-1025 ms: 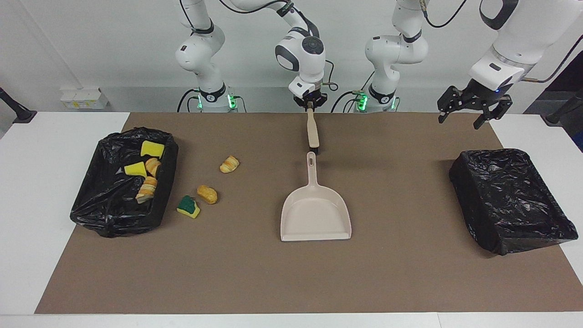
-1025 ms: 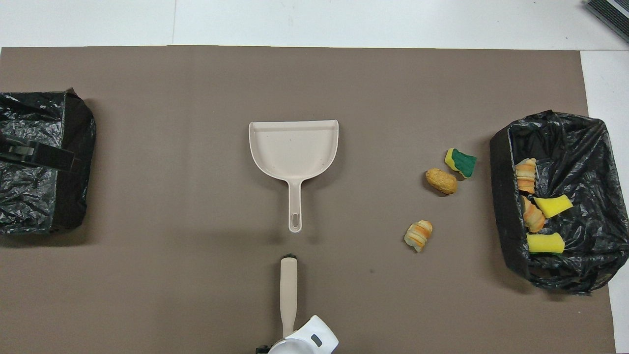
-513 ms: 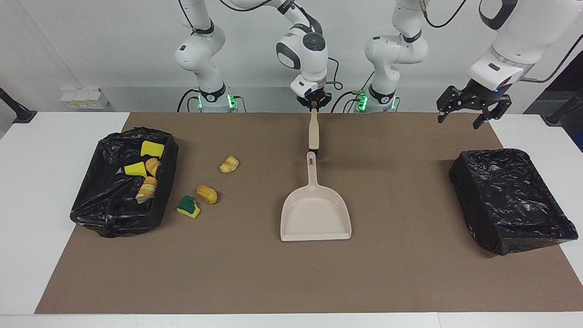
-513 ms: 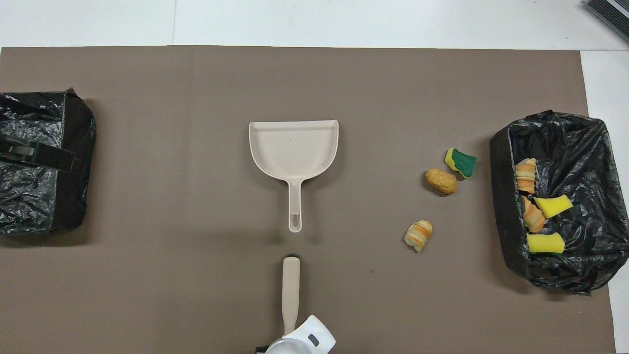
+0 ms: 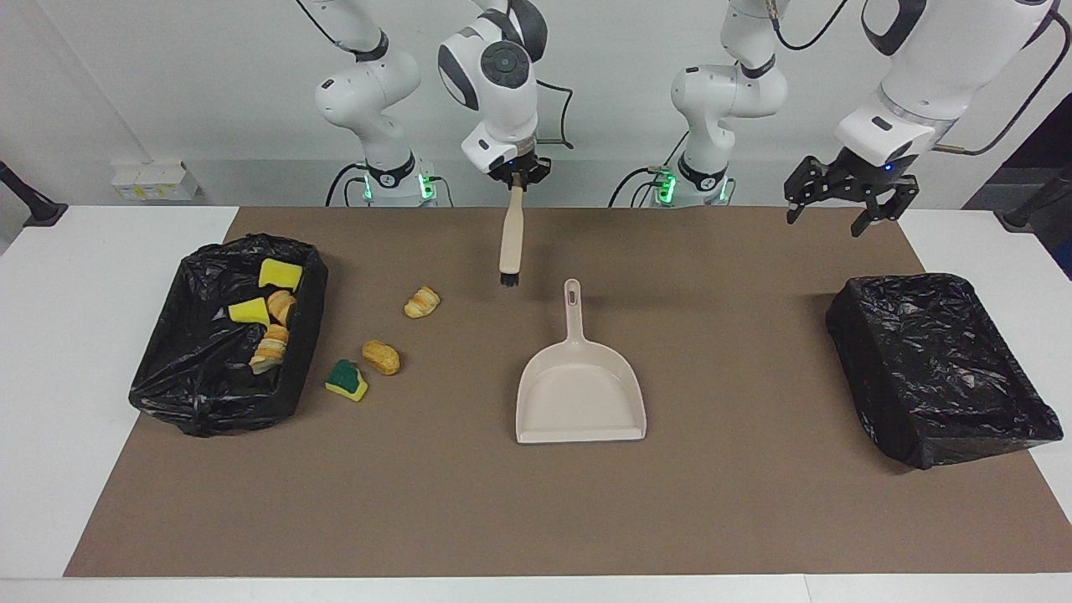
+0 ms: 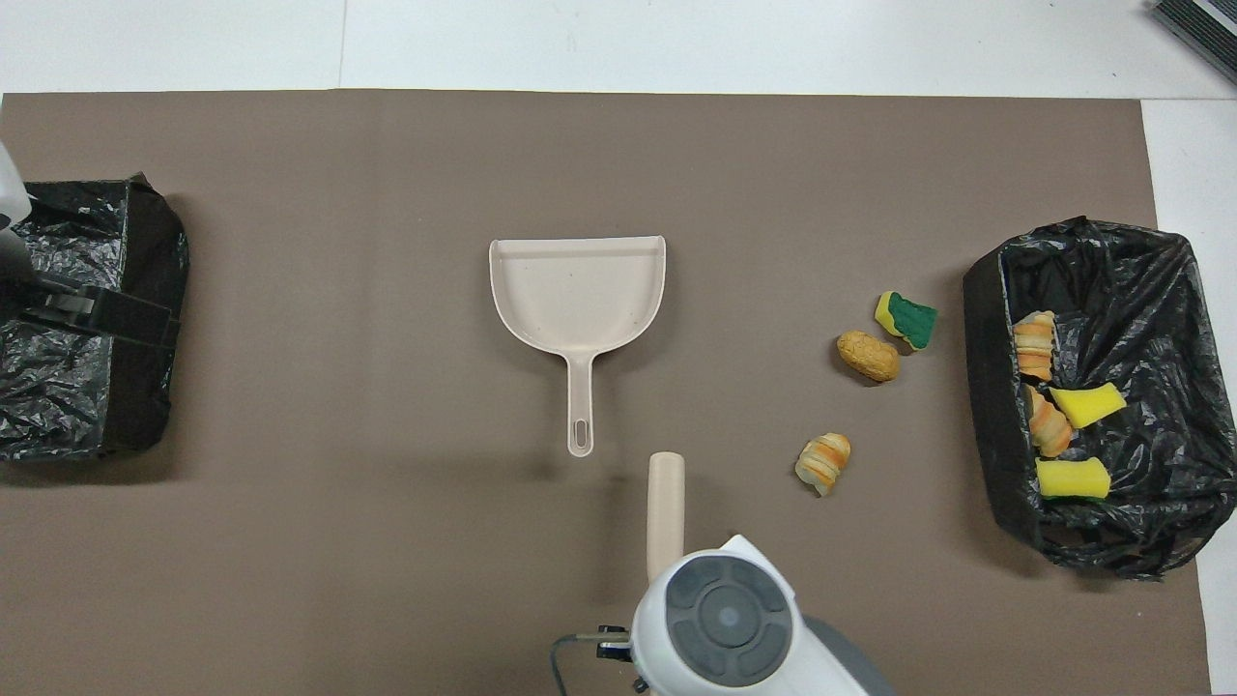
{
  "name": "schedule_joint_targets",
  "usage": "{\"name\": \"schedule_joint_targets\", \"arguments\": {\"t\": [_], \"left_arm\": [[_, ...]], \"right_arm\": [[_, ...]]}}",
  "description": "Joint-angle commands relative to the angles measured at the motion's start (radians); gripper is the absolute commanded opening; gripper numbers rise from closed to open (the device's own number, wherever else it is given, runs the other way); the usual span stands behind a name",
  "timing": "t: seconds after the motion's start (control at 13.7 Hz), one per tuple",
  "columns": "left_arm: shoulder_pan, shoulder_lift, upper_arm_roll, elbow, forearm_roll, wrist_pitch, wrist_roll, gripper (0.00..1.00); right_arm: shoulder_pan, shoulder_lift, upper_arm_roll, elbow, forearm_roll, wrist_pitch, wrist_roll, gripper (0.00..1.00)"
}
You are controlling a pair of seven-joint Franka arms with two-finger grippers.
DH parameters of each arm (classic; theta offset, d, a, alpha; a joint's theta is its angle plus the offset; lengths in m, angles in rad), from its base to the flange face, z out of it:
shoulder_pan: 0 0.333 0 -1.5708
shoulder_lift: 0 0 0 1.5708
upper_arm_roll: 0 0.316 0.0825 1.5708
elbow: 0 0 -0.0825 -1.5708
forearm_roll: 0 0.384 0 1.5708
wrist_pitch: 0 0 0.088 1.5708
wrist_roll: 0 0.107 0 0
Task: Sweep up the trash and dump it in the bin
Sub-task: 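Grasp the brush with the right gripper while the left gripper reaches in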
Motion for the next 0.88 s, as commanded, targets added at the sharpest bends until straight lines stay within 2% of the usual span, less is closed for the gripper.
{"name": "schedule_joint_targets", "arguments": {"t": [0.0, 0.22, 0.37, 0.51, 0.66, 0.81], "left_arm": [[-0.054, -0.079, -0.036, -0.133, 0.012, 0.036, -0.084, 1.00], [-0.236, -0.082, -0.043, -0.269, 0.007, 0.189, -0.353, 1.00], [-0.352, -0.091, -0.043, -0.369, 0.005, 0.302, -0.495, 1.00], [-0.466, -0.070, -0.043, -0.430, 0.005, 0.416, -0.643, 1.00], [-0.552, 0.022, -0.041, -0.457, 0.005, 0.557, -0.748, 1.00], [-0.560, 0.105, -0.041, -0.457, 0.005, 0.689, -0.770, 1.00]], "right_arm": [[-0.104, 0.022, 0.009, 0.015, -0.096, -0.015, -0.063, 0.00], [-0.313, 0.068, 0.010, 0.018, -0.222, 0.011, -0.309, 0.00], [-0.393, 0.091, 0.010, 0.019, -0.335, 0.077, -0.395, 0.00], [-0.457, 0.164, 0.010, 0.031, -0.444, 0.150, -0.478, 0.00], [-0.503, 0.206, 0.010, 0.033, -0.542, 0.233, -0.515, 0.00], [-0.554, 0.240, 0.010, 0.033, -0.613, 0.319, -0.554, 0.00]]}}
